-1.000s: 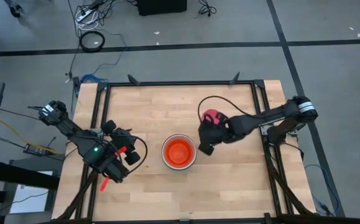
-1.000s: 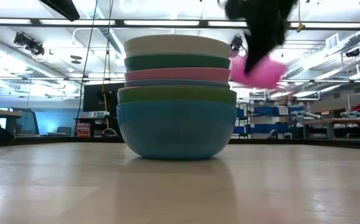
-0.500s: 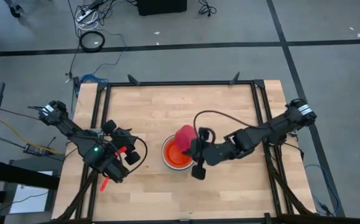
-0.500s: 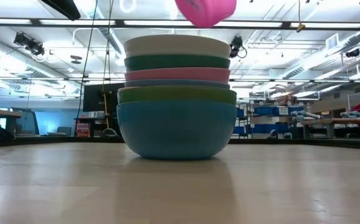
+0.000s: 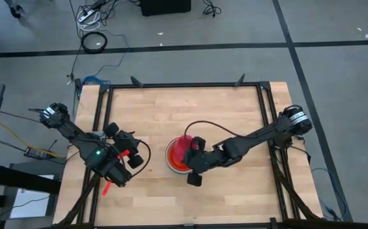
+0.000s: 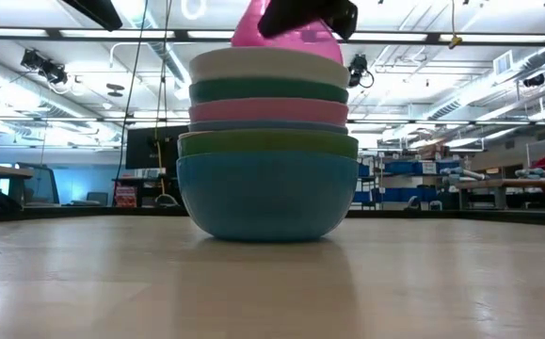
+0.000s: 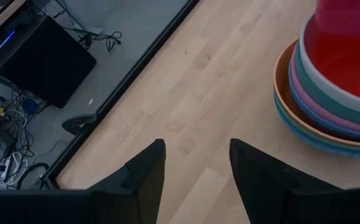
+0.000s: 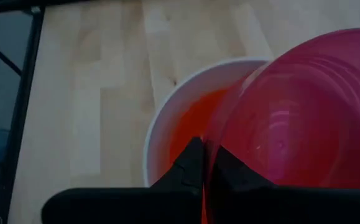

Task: Nest bowls inside each other
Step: Stack the red bowl on top of the orange bowl, then return to Home Position

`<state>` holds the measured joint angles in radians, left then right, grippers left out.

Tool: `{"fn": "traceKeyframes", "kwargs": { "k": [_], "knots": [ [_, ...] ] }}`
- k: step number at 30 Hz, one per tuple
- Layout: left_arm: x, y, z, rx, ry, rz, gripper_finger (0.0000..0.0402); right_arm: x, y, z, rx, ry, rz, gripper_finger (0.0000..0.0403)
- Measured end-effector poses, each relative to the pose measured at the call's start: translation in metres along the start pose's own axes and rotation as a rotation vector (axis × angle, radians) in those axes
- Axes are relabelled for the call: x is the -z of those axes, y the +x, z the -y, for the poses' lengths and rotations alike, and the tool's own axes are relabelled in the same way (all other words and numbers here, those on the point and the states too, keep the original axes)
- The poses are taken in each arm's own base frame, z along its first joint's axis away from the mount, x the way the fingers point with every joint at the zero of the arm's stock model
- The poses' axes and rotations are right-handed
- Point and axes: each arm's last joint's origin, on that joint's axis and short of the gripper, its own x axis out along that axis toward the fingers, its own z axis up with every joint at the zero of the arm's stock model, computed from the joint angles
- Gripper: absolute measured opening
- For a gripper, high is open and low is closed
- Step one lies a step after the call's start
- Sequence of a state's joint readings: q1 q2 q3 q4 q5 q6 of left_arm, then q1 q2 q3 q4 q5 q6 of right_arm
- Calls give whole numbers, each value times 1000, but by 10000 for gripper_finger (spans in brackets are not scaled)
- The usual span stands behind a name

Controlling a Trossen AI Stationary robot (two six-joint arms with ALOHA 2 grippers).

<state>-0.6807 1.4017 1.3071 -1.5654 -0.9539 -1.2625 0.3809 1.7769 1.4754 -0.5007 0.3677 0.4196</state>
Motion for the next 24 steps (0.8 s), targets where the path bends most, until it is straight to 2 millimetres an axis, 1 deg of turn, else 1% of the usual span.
{"fn": "traceKeyframes", "kwargs": {
  "k": [7, 11, 14, 21, 24],
  "knots": [
    [0, 0, 0, 1, 0, 0, 188, 4, 7, -1, -33, 1, -40, 0],
    [0, 0, 0, 1, -1, 0, 188, 6, 8, -3, -132, 3, -98, 7],
    [0, 0, 0, 1, 0, 0, 188, 7, 9, -3, -136, 0, -112, 26],
    [0, 0, 0, 2, -1, 0, 188, 14, 8, 0, -105, 36, -187, 93],
    [0, 0, 0, 1, -1, 0, 187, 16, 7, 1, -94, 54, -207, 115]
  ]
}}
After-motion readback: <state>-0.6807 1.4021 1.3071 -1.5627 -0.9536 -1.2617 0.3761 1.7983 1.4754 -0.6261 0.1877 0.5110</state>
